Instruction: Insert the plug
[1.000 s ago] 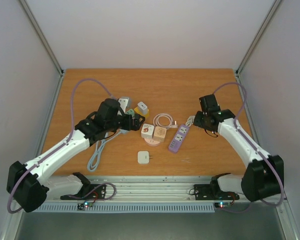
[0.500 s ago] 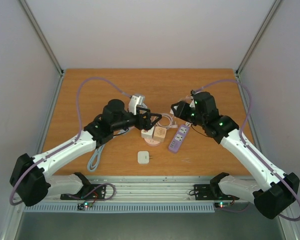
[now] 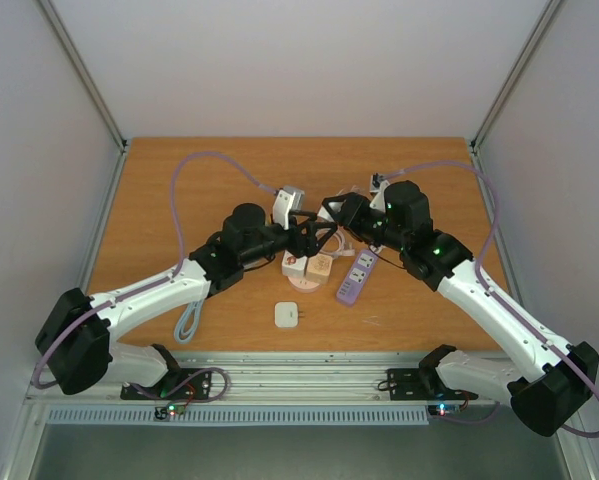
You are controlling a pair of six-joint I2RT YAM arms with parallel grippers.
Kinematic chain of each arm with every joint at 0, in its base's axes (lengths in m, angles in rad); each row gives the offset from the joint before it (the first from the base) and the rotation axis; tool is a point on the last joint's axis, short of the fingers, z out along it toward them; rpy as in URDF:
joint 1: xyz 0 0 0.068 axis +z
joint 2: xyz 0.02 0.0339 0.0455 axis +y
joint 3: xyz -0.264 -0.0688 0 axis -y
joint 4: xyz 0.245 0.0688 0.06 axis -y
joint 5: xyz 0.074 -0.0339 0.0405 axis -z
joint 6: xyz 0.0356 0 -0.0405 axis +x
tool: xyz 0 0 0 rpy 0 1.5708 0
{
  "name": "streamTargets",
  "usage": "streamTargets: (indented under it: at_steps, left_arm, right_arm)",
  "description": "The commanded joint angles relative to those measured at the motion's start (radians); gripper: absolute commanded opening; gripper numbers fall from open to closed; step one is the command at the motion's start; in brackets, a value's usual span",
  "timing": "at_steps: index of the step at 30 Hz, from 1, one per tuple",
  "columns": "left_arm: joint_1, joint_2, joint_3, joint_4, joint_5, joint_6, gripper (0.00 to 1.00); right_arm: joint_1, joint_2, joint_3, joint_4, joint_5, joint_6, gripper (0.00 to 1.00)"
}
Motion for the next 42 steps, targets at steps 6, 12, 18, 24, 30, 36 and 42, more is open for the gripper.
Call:
streamTargets:
  at_steps: [6,12,18,24,30,36,42]
  left_arm:
    - [-0.006,0.004,0.015,0.152,-0.011,0.096,0.53]
    - [-0.006,0.012,0.017,0.151,0.017,0.171,0.25]
    - [-0.006,0.011,0.000,0.162,0.046,0.359,0.19]
    - [-0.005,0.005,-0.088,0.289,0.041,0.713,0.16]
    - [-0.005,0.001,-0.141,0.409,0.089,0.951,0.15]
    - [-0.006,0.020,-0.136,0.413,0.150,1.068,0.15]
    - [-0.005,0.028,-0.155,0.461,0.119,1.158,0.13]
  right_arm:
    - [0.010,-0.014,0.016,0.034,-0.062,0.040,0.46]
    - [0.011,-0.019,0.018,0.004,-0.072,0.035,0.49]
    - [0.010,-0.025,0.094,-0.186,-0.025,-0.026,0.67]
    - [0.009,-0.005,0.197,-0.465,-0.018,-0.070,0.75]
    - [0.007,0.003,0.213,-0.510,-0.049,-0.025,0.71]
    - [0.007,0.033,0.232,-0.475,-0.055,0.095,0.64]
    - [0.007,0.043,0.235,-0.434,-0.040,0.233,0.54]
